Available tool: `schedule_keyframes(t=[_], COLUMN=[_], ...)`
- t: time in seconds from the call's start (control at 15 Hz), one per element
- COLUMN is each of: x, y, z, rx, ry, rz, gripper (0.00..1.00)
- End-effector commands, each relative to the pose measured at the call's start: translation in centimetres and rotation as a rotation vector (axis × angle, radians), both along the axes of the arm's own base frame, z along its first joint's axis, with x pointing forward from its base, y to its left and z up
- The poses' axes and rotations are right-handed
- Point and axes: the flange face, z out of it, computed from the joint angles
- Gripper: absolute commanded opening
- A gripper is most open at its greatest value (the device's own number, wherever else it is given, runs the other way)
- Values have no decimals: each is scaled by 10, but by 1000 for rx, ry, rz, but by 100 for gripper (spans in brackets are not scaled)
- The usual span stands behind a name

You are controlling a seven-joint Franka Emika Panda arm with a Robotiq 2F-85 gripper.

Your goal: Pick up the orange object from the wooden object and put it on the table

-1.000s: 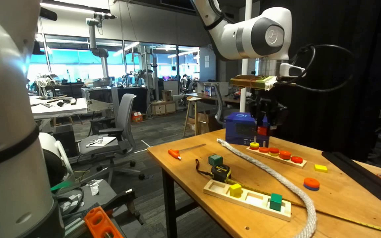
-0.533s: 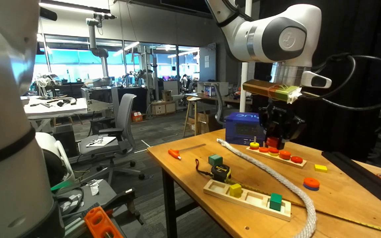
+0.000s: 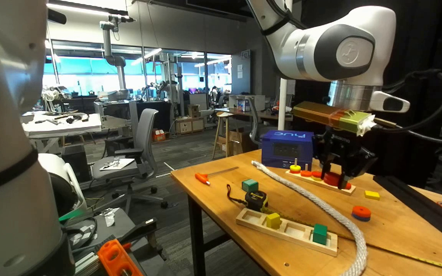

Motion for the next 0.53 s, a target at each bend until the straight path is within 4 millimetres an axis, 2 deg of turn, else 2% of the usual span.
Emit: schedule_keyframes(t=[0.0,0.47], x=[-9,-34], y=[-34,-121], z=[-2,-22], rx=[-32,-80], ry=[-66,-123], rz=[31,-12], gripper=[17,17])
